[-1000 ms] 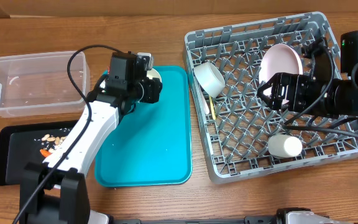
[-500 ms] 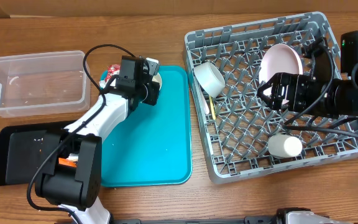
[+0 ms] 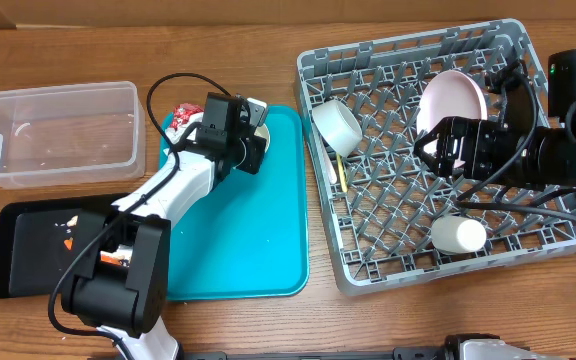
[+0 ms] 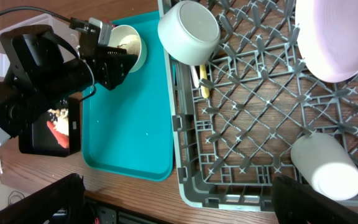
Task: Sort waste into correct bins and load items into the dishwasher rack
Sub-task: 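Grasp the rim of the white rice bowl with the left gripper, then carry the rice bowl left over the black tray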
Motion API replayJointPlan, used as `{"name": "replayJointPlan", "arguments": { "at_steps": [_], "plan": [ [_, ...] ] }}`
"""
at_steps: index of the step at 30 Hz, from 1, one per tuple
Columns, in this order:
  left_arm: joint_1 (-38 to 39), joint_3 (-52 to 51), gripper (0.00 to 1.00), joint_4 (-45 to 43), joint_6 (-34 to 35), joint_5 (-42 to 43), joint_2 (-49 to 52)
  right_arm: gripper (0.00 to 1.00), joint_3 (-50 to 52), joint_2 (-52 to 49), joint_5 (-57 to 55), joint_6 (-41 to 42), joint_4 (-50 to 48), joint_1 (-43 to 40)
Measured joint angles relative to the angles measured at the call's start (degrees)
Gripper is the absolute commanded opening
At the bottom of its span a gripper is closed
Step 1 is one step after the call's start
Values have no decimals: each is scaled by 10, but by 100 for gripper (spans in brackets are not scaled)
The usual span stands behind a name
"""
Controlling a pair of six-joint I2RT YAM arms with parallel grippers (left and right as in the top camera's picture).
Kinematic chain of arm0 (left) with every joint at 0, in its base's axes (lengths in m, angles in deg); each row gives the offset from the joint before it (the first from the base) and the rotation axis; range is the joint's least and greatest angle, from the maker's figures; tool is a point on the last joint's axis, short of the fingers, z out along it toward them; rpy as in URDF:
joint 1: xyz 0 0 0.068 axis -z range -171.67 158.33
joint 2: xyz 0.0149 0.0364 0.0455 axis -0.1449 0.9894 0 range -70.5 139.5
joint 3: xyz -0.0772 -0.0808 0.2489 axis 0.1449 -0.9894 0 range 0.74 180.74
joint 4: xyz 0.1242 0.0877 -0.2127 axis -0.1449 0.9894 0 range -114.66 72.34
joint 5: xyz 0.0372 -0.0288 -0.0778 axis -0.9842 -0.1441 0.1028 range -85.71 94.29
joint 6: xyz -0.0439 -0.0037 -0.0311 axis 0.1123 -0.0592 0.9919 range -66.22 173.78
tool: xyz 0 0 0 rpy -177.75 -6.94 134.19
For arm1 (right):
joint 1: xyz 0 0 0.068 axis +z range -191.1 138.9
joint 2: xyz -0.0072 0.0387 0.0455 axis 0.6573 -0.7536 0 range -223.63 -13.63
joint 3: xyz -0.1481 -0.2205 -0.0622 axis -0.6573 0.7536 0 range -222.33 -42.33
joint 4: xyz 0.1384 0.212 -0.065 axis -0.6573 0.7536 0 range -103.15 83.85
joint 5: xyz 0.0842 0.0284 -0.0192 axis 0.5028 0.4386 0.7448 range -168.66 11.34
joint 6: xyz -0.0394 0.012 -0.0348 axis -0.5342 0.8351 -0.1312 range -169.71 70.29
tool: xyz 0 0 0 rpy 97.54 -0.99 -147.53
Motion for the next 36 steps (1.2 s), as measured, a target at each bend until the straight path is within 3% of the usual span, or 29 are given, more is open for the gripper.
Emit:
{"name": "replayJointPlan", "arguments": {
  "at_steps": [3, 9, 15, 23, 30, 34, 36],
  "plan": [
    [0, 0, 43, 21, 0, 9, -1, 100, 0, 0, 0, 0, 0, 0],
    [0, -1, 55, 59, 0, 20, -33, 100, 0, 0, 0, 0, 0, 0],
    [1, -1, 51, 61, -8, 24, -84, 100, 0, 0, 0, 0, 0, 0],
    [34, -1, 49, 63, -29, 26, -23, 100, 0, 0, 0, 0, 0, 0],
    [56, -1, 30, 54, -31, 7, 9, 100, 0, 0, 0, 0, 0, 0],
    [56, -1, 4, 51, -27, -13, 9, 100, 0, 0, 0, 0, 0, 0],
    [56, 0, 4, 49, -26, -24, 8, 100, 0, 0, 0, 0, 0, 0]
  ]
}}
